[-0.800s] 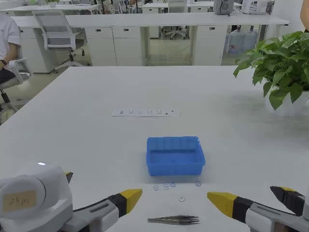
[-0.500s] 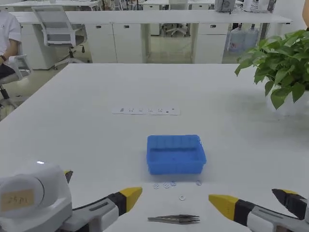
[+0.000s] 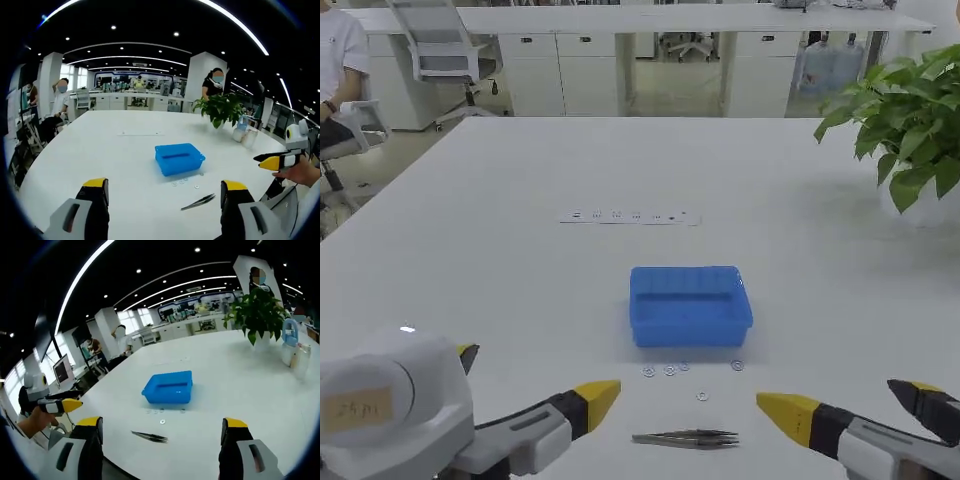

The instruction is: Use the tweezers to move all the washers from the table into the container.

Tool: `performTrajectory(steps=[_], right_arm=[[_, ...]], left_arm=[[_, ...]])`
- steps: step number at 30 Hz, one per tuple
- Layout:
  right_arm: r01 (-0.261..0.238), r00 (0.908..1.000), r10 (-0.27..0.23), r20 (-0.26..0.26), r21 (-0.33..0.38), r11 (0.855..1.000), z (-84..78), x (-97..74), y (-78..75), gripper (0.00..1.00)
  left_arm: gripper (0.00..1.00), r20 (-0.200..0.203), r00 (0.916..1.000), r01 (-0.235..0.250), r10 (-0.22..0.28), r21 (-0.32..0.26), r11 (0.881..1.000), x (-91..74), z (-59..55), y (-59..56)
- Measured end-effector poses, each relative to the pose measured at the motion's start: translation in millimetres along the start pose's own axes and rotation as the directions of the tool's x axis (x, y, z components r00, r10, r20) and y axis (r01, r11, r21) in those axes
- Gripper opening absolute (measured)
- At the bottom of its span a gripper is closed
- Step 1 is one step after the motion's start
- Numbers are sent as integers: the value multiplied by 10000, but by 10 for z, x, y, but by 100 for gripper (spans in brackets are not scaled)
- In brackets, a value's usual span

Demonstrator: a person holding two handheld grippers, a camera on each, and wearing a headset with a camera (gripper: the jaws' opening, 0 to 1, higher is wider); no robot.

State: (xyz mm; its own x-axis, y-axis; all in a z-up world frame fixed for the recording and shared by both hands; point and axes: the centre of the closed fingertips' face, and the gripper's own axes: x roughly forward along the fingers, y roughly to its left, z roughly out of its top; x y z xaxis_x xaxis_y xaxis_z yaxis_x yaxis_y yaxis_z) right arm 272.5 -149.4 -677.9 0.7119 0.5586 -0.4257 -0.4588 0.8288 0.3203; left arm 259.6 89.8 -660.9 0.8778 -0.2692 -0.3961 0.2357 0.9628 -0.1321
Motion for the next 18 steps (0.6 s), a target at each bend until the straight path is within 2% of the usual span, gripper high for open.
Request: performTrajectory(steps=[8,18], right_arm=[[-39,10000,39,-9,101,9999,-4,5,9,97],[-156,9998,156,-144,30,9999,-46,1,30,96]], left_arm=[[92,-1,10000,-3,3,100,10000,-19,13,-19],[83,-296,9987,424,-415,298,9987,6,-58,-131]])
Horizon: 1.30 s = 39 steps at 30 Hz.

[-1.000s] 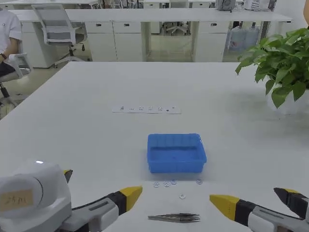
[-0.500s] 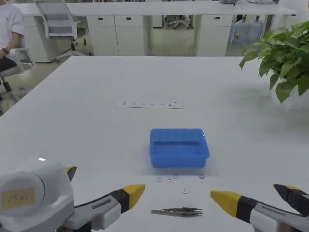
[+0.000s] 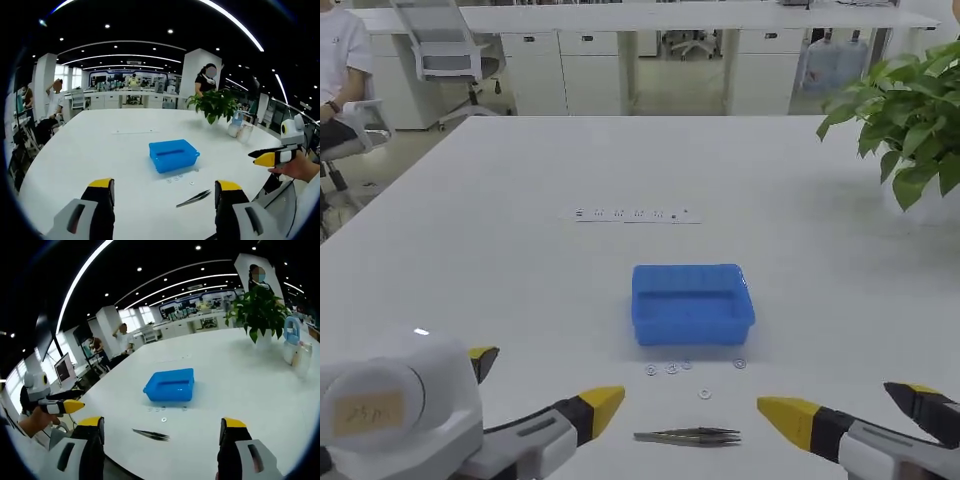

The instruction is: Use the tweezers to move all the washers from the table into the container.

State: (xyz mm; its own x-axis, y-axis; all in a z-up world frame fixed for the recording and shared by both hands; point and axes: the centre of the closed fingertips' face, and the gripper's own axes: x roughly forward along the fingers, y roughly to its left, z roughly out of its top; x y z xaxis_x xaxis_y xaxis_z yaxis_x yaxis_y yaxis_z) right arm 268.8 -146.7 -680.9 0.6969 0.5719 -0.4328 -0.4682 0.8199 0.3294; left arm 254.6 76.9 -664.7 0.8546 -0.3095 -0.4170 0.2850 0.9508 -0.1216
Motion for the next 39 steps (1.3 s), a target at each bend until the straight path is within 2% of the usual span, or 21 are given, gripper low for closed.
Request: performTrajectory(steps=[2,6,8,10,12,14,17,19,23,24,27,29,31,32,33,36,37,39], right_arm=[[-10,10000,10,6,8,10000,3,5,1,95],[-87,9999,87,-131,2,10000,-36,18,8,93],[-117,9997,117,-214,-12,9999,-67,23,9,92],[-162,9995,162,-268,-29,9999,-86,25,14,91],[-221,9993,220,-306,-21,9998,-106,32,13,90],[-220,9993,221,-309,20,9998,-123,41,2,89],[-226,9991,226,-358,17,9997,-159,49,-17,87],[-277,9986,279,-444,38,9996,-181,52,-13,86],[-357,9986,364,-375,187,9992,-169,49,1,86],[-386,9986,394,-350,250,9989,-163,47,1,86],[-487,9985,497,-218,426,9979,-136,25,-4,86],[-491,9987,499,-136,553,9973,-124,11,-16,86],[-461,9988,469,-106,677,9966,-124,-1,-38,86],[-447,9989,454,-87,722,9964,-123,-5,-46,86],[-428,9990,433,-49,814,9958,-120,-9,-59,86],[-461,9989,458,52,1030,9936,-103,-14,-72,86],[-471,9989,464,90,1065,9932,-96,-14,-77,85],[-450,9990,443,92,1120,9927,-98,-11,-92,85]], left_arm=[[81,-112,9999,81,-80,85,9999,11,-25,-18],[67,-246,9989,404,-400,139,9991,57,-81,-59],[60,-521,9955,809,-797,209,9965,85,-137,-115],[49,-759,9928,973,-925,627,9933,120,-184,-132],[39,-1038,9888,1174,-1076,933,9887,161,-234,-153],[36,-1518,9786,1595,-1390,1325,9783,226,-328,-197],[29,-1753,9706,1962,-1651,1786,9642,306,-394,-246],[25,-2056,9619,2254,-1802,2238,9482,373,-458,-268],[23,-2509,9418,2812,-2239,2223,9335,506,-570,-316],[22,-2791,9293,3065,-2420,2167,9269,541,-635,-335],[22,-3304,9057,3537,-2655,2441,9029,622,-768,-374],[24,-3552,8904,3756,-2847,2198,9004,666,-847,-401],[21,-3708,8845,3826,-2831,2294,8950,734,-918,-401],[20,-3801,8800,3907,-2850,2379,8892,751,-952,-407],[20,-3973,8720,4025,-2859,2494,8808,785,-1006,-415],[19,-4248,8623,4133,-2757,2758,8678,864,-1104,-419],[18,-4353,8565,4209,-2774,2781,8634,891,-1136,-417],[18,-4388,8564,4181,-2721,2802,8641,934,-1151,-416]])
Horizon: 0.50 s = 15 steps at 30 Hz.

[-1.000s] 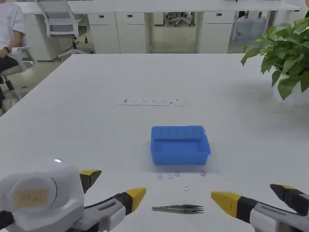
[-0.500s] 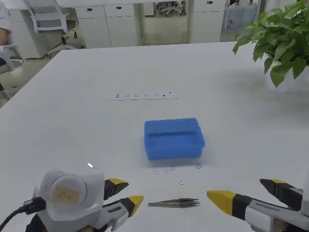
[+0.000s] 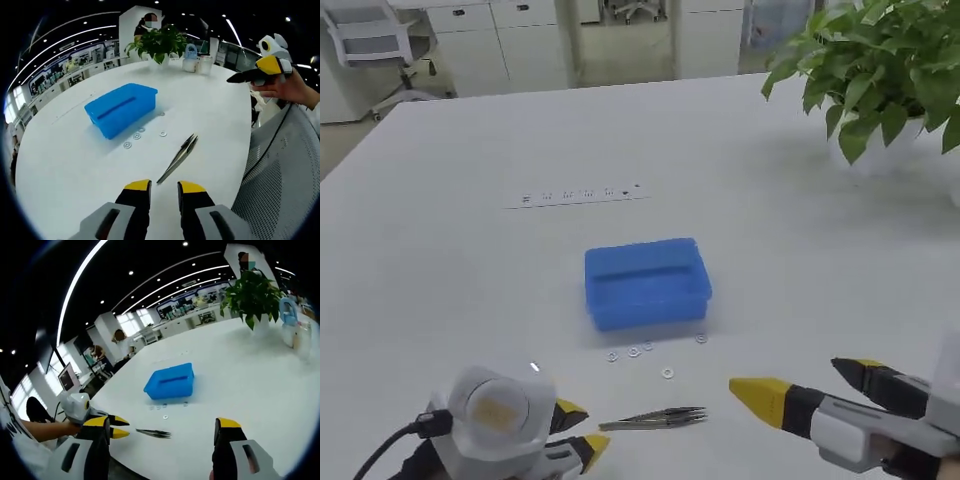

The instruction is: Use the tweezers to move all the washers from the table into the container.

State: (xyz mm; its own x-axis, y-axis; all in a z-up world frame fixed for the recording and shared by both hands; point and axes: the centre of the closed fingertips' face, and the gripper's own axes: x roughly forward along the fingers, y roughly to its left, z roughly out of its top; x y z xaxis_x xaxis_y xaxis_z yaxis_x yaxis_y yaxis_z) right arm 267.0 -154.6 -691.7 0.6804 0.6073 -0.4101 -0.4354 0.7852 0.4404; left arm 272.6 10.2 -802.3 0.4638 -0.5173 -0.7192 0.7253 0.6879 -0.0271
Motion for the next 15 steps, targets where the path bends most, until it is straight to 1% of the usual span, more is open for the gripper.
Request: performTrajectory(steps=[3,6,8,9,11,13,14,15], right_arm=[[6,10000,-6,-31,50,10000,-14,6,-16,85],[-38,10000,38,-66,51,10000,-22,16,-14,85],[-64,9999,64,-105,44,10000,-29,26,-17,85],[-84,9999,84,-128,34,10000,-34,30,-17,85],[-119,9998,120,-164,31,9999,-43,36,-17,85],[-160,9997,161,-206,45,9999,-52,39,-13,85],[-183,9996,184,-213,44,9998,-54,40,-10,85],[-200,9996,201,-221,37,9998,-55,41,-6,85]], left_arm=[[17,-56,10000,25,-24,151,9999,71,14,26],[16,-282,9996,29,-24,196,9998,152,0,54],[14,-596,9982,139,-105,573,9983,192,-38,41],[15,-658,9978,138,-93,688,9975,208,-43,38],[14,-785,9966,337,-266,907,9953,243,-49,4],[13,-934,9952,383,-277,1128,9929,280,-61,-7],[12,-862,9958,398,-304,1097,9932,292,-48,-8],[10,-819,9957,524,-440,1039,9932,337,-26,-31]])
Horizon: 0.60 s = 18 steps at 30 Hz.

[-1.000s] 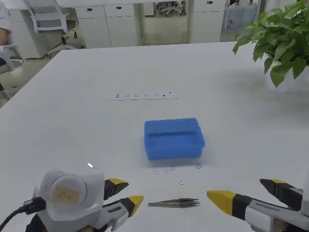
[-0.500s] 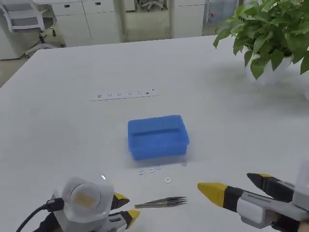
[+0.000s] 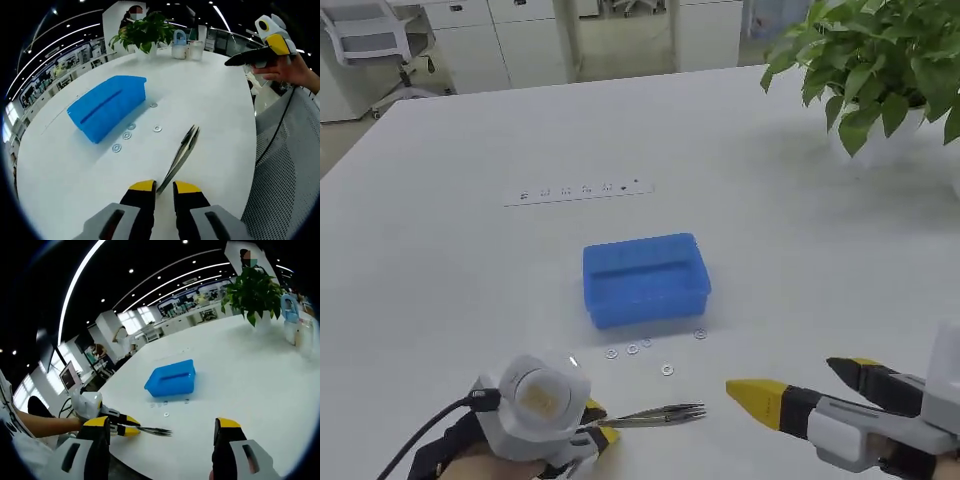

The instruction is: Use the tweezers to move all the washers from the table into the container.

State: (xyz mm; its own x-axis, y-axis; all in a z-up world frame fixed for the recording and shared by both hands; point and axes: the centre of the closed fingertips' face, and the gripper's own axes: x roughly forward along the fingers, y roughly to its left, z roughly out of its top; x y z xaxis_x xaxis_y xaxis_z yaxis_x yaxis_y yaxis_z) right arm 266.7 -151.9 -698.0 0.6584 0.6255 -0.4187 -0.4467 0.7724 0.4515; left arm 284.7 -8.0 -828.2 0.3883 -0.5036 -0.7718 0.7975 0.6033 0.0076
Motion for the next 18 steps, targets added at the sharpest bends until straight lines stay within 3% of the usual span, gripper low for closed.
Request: performTrajectory(steps=[4,11,14,18], right_arm=[[-65,10000,65,-4,-16,10000,-1,-1,16,85],[-103,9998,103,179,-4,9999,37,-16,25,84],[-111,9999,112,111,-115,9999,28,-10,44,84],[-337,9992,324,-249,-539,9980,-26,33,114,83]], left_arm=[[0,-91,9997,229,-226,426,9988,-14,0,-52],[0,-264,9982,546,-533,500,9973,-90,-42,-144],[0,-182,9978,646,-638,475,9968,-145,2,-177],[0,214,9996,175,-202,1182,9928,-296,164,-152]])
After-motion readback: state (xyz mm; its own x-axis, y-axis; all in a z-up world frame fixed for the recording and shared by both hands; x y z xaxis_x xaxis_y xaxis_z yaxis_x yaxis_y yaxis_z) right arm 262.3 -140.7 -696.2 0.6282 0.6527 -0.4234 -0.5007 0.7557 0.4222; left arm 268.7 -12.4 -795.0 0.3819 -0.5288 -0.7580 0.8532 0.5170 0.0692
